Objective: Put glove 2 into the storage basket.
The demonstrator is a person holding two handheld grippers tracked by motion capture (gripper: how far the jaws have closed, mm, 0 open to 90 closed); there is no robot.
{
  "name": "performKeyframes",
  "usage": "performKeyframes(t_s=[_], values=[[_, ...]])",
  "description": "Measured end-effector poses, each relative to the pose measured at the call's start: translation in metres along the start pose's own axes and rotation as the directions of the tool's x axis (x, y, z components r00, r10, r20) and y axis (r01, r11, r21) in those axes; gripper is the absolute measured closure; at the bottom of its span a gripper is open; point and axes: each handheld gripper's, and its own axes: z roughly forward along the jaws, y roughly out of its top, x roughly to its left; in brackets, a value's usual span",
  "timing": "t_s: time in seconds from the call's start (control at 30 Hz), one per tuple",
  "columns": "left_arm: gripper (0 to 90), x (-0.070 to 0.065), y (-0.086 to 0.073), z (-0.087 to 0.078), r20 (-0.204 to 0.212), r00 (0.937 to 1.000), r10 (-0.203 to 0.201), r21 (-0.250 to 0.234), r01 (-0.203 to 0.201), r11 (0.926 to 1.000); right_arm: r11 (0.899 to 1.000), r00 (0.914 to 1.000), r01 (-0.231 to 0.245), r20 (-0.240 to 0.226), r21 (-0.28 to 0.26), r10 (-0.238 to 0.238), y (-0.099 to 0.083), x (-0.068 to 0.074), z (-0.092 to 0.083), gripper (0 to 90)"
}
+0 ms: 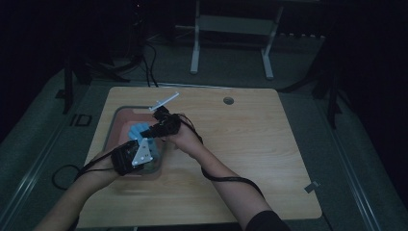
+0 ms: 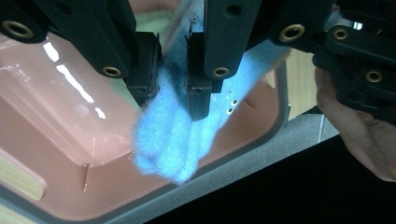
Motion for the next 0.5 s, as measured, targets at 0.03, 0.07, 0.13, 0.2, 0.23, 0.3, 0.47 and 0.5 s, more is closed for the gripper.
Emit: performKeyframes(t_s=[0.03,0.07,0.13,0.2,0.23,0.3,0.47,0.5], values=[[77.6,0.001,-0.003,0.002,0.0,1.0,0.0,0.007,0.0,1.0,1.0,1.0,0.002,0.002,0.006,-0.002,0.0,-0.001,0.003,78.2],[77.5,0.001,-0.005,0.005,0.004,1.0,-0.006,0.008,0.006,0.9999,1.0,1.0,-0.003,0.004,0.01,0.003,-0.001,-0.002,0.007,78.2],[77.5,0.001,-0.01,0.01,0.013,0.9999,-0.011,0.017,0.011,0.9998,1.0,0.9999,-0.006,0.008,0.02,0.006,-0.002,-0.004,0.013,78.2],[77.5,0.001,-0.015,0.015,0.029,0.9993,-0.023,0.027,0.022,0.9994,0.999,0.9998,-0.017,0.014,0.034,0.017,-0.005,-0.007,0.02,78.2],[77.5,0.001,-0.018,0.018,0.032,0.9991,-0.028,0.028,0.027,0.9992,0.999,0.9997,-0.021,0.015,0.041,0.02,-0.007,-0.008,0.023,78.2],[77.5,0.001,-0.021,0.022,0.049,0.9982,-0.033,0.043,0.031,0.9986,0.998,0.9994,-0.022,0.027,0.059,0.021,-0.011,-0.009,0.029,78.1],[77.3,0.002,-0.027,0.034,0.075,0.9962,-0.045,0.066,0.04,0.997,0.995,0.9983,-0.022,0.057,0.1,0.017,-0.016,-0.012,0.039,77.5],[77.3,0.002,-0.028,0.035,0.078,0.996,-0.044,0.069,0.039,0.9969,0.994,0.998,-0.022,0.062,0.111,0.015,-0.017,-0.013,0.04,77.4]])
